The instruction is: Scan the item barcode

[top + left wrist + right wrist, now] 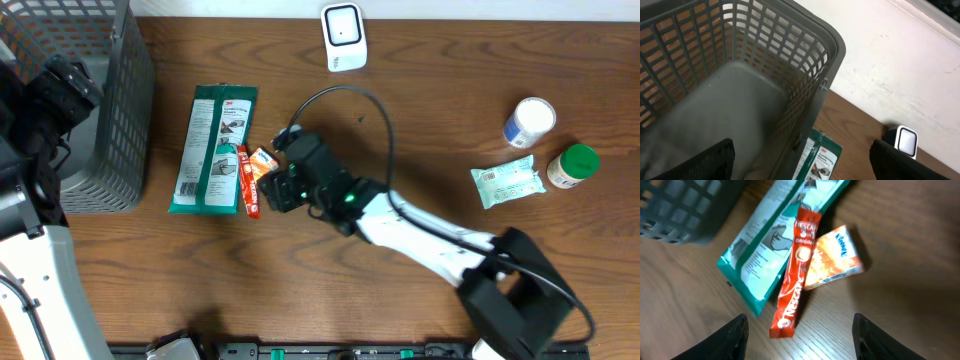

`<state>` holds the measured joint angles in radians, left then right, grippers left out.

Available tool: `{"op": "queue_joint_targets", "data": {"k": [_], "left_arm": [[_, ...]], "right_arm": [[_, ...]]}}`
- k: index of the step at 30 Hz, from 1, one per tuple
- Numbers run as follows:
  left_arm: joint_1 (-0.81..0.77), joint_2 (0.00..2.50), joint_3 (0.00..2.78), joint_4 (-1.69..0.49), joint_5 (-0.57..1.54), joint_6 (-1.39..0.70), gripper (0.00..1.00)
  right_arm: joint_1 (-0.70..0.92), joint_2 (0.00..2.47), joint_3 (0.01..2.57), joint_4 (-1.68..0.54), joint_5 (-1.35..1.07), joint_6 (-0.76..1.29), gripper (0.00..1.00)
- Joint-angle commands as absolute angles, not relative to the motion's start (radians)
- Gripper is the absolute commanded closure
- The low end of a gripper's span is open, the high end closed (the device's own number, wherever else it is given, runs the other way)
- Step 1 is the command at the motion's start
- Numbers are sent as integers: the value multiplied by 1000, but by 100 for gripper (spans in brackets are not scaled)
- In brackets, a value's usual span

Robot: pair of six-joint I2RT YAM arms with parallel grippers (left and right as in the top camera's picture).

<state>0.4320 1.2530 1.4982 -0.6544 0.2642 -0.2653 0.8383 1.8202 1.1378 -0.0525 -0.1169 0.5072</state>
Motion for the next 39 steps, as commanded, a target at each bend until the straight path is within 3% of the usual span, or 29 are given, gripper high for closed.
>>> {"op": "queue_joint_targets", "data": {"k": [1,11,17,20,22,25,27,29,39], "left_arm": [[435,1250,1499,-654,276,-263,13],[435,1250,1499,-654,276,-263,13],[435,1250,1499,-654,276,-263,13],[435,1250,1499,-654,276,-263,13],[435,1250,1499,-654,276,-263,13],[435,1250,1499,-654,276,-263,13],[435,1250,1499,-654,276,-263,13],[435,1250,1499,-654,276,-263,13],[435,1250,1499,-654,276,-263,13]], "right_arm": [[874,1913,1144,-16,-27,589,38],[884,2081,1144,198,-215,597,37],[883,2083,1144,226,-214,598,62],[870,2083,1144,248,-223,598,90],[853,2083,1144,261,-260,598,99],[814,2083,1144,294,-377,598,99],[785,2083,1144,295,-414,598,77],[760,2083,1144,287,-440,598,67],[807,2084,1144,241,-361,520,63]]}}
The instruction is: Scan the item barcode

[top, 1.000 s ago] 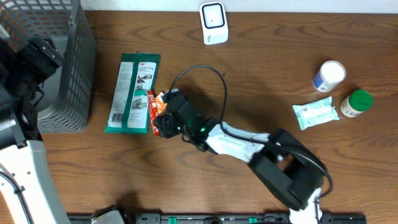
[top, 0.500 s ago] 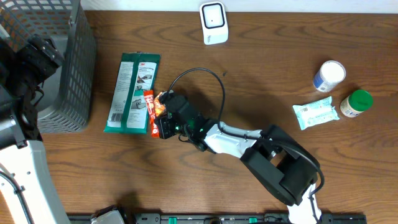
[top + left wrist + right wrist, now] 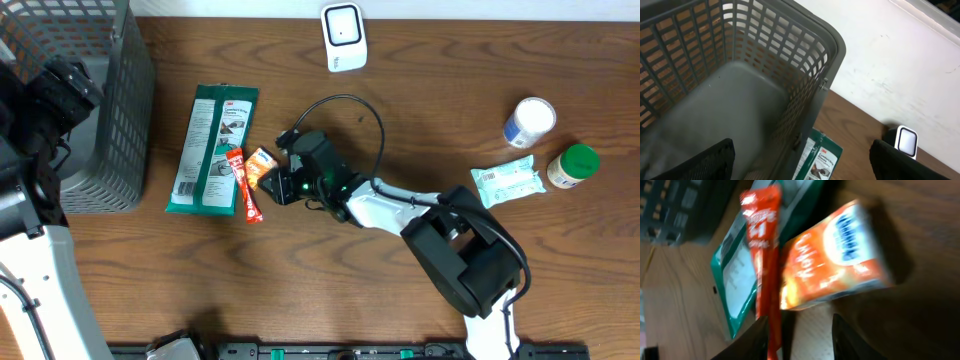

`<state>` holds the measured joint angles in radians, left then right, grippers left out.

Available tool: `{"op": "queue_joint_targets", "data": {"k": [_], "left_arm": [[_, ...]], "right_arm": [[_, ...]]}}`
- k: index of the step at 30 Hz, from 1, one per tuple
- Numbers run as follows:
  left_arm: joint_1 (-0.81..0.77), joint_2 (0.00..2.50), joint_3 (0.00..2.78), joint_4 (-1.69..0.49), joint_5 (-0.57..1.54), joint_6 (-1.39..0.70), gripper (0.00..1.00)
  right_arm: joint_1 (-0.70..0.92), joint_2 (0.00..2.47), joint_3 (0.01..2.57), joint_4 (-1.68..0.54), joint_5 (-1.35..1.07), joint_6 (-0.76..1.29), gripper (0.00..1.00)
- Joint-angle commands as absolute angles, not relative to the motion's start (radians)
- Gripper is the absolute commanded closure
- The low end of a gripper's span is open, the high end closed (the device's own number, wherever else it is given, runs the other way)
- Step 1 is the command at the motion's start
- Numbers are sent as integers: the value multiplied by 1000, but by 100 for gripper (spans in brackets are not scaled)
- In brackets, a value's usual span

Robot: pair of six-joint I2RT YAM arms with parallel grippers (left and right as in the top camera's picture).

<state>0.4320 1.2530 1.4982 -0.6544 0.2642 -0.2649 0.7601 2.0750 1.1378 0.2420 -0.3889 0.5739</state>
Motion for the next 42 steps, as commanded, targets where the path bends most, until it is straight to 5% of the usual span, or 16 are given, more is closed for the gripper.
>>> {"op": "queue_joint_targets", "data": {"k": [1,17,19,22,23,35,42], "left_arm": [[435,1250,1499,-654,276,-263,13],[435,1250,1499,-654,276,-263,13],[435,1250,1499,-654,276,-263,13],[435,1250,1499,-654,276,-263,13],[435,1250,1499,-654,276,-263,13],[435,1250,1499,-654,276,-263,13],[435,1250,1499,-654,276,-263,13]], "right_arm": [[822,2084,1144,239,-334,511,62],[944,2179,1144,275,50,384,58],[944,2185,1144,291,39,384,67],[944,2163,1144,277,14,388,99],[941,2146,1144,259,-4,395,99],[772,1622,1144,-221,-387,387,99],[489,1494,1144,-306,-1078,259,99]]}}
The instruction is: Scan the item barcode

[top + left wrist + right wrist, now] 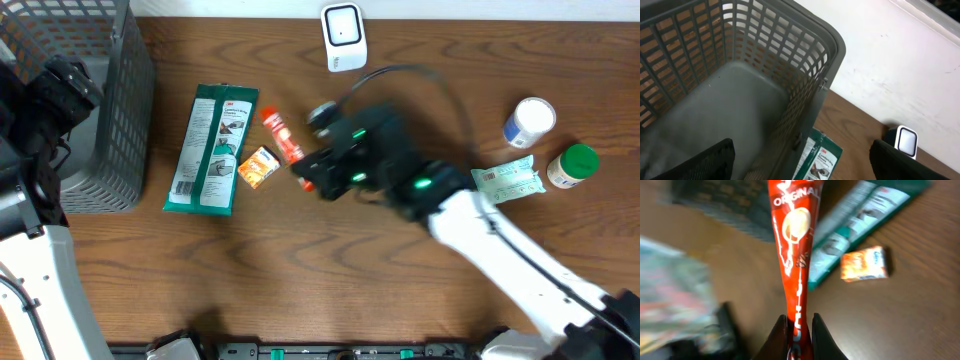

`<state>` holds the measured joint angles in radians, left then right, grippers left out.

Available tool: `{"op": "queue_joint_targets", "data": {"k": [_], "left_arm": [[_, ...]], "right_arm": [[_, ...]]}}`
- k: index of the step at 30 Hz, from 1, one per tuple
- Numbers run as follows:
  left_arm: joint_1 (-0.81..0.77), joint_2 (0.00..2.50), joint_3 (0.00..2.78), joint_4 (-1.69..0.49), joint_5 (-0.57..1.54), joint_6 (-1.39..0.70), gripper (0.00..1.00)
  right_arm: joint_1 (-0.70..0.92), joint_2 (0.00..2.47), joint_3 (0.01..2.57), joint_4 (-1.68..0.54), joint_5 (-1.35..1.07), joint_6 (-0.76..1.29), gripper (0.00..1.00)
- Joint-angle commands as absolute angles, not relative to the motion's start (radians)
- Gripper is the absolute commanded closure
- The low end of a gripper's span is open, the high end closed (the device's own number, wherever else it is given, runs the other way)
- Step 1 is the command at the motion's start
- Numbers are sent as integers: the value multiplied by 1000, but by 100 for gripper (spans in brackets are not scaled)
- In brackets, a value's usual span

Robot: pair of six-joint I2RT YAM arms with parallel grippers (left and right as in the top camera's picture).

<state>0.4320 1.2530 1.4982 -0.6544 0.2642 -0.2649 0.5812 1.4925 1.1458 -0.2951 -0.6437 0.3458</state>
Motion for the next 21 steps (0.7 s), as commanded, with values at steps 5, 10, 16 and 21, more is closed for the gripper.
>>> {"op": "queue_joint_targets", "data": {"k": [5,10,16,21], "left_arm": [[435,1250,1499,-654,276,-263,13],[435,1250,1499,-654,276,-263,13],[435,1250,1499,-654,276,-263,13],[435,1250,1499,-654,276,-263,13]], "right_arm": [[314,1524,1144,-308,-1561,218,99],[241,1530,1130,-334,-1561,223,99],[216,1530,1128,-334,-1561,200,99],[216,1530,1127,-334,-1561,233,99]]}}
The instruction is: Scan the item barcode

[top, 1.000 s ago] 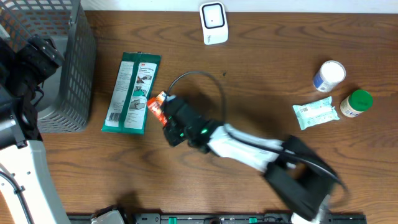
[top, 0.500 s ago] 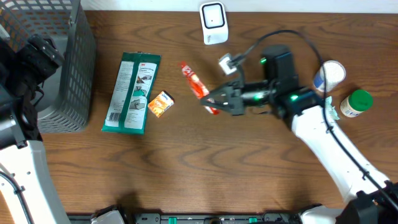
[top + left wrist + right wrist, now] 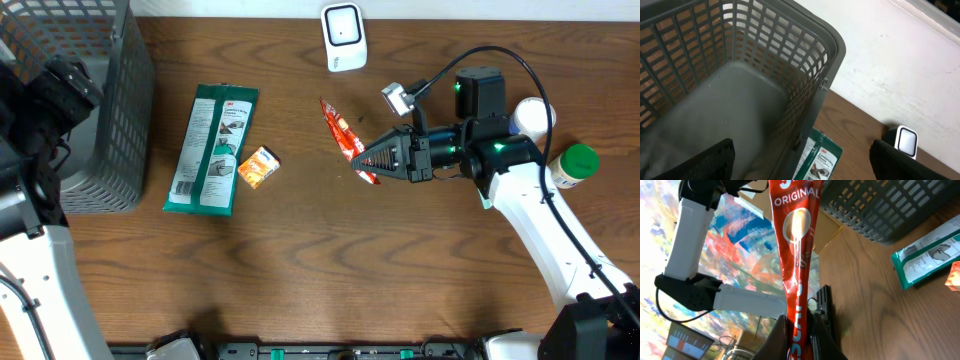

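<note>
A red Nescafe stick sachet [image 3: 345, 140] hangs above the table's middle, held by its lower end in my right gripper [image 3: 375, 160], which is shut on it; the right wrist view shows the sachet [image 3: 796, 240] running up from between the fingers. The white barcode scanner [image 3: 343, 36] stands at the table's far edge, beyond the sachet, and shows too in the left wrist view as the scanner [image 3: 905, 141]. My left gripper [image 3: 800, 167] sits raised over the grey basket [image 3: 740, 75], jaws wide open and empty.
A green 3M glove packet [image 3: 212, 148] and a small orange packet [image 3: 258, 167] lie left of centre. The grey mesh basket [image 3: 95, 100] fills the far left. At the right stand a white bottle [image 3: 530, 120], a tissue pack [image 3: 508, 181] and a green-capped jar [image 3: 573, 165].
My right gripper has moved right and turned its jaws leftward, carrying the red sachet from beside the glove packet to the table's middle, below the scanner. The left arm has not moved.
My right gripper stood open over the red sachet and orange packet beside the glove packet. It then sat lower, close to both. Then it was shut on the sachet, lifted off the table. Now it holds the sachet mid-table, nearer the scanner.
</note>
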`<state>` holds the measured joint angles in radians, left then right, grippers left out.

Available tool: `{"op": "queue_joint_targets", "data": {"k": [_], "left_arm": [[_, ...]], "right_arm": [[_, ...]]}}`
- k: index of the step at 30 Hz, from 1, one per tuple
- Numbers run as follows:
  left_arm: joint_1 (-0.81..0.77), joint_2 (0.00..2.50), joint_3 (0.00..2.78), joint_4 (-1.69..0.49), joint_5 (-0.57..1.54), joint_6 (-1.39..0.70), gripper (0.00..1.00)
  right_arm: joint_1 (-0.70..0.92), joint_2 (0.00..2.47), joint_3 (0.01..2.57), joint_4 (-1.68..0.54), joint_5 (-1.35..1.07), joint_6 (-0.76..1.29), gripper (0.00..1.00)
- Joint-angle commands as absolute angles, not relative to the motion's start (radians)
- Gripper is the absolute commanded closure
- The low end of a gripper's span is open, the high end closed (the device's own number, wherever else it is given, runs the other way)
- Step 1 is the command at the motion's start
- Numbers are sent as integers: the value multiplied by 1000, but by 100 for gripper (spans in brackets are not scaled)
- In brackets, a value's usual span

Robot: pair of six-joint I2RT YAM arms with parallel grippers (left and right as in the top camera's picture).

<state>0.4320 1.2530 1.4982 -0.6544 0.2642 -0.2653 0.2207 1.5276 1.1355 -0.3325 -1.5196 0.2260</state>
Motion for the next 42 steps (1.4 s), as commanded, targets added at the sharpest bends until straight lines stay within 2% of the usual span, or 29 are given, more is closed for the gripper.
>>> {"op": "queue_joint_targets", "data": {"k": [1,4,8,15,21,26,30,36,42], "left_arm": [[435,1250,1499,-654,276,-263,13],[435,1250,1499,-654,276,-265,13],[435,1250,1499,-540,276,-268,13],[435,1252,1499,-563,296,-283,13],[426,1261,1496,-727,639,-387,13],[290,1330,1492,-815,791,-328,14],[145,1405,1492,-804,873,-293,14],[-64,1538,1492,-648,1021,-289,14],[-154,1606,1492,-484,1169,-287,14]], "right_arm": [[216,1530,1127,-334,-1561,236,99],[216,1530,1127,-334,-1561,235,99],[216,1530,1127,-334,-1561,252,99],[216,1530,1127,-334,-1561,271,99],[216,1530,1127,-332,-1561,281,99],[216,1530,1127,-326,-1561,281,99],[216,1530,1127,-326,-1561,281,99],[216,1530,1127,-326,-1561,281,99],[216,1530,1127,-325,-1561,281,99]]}}
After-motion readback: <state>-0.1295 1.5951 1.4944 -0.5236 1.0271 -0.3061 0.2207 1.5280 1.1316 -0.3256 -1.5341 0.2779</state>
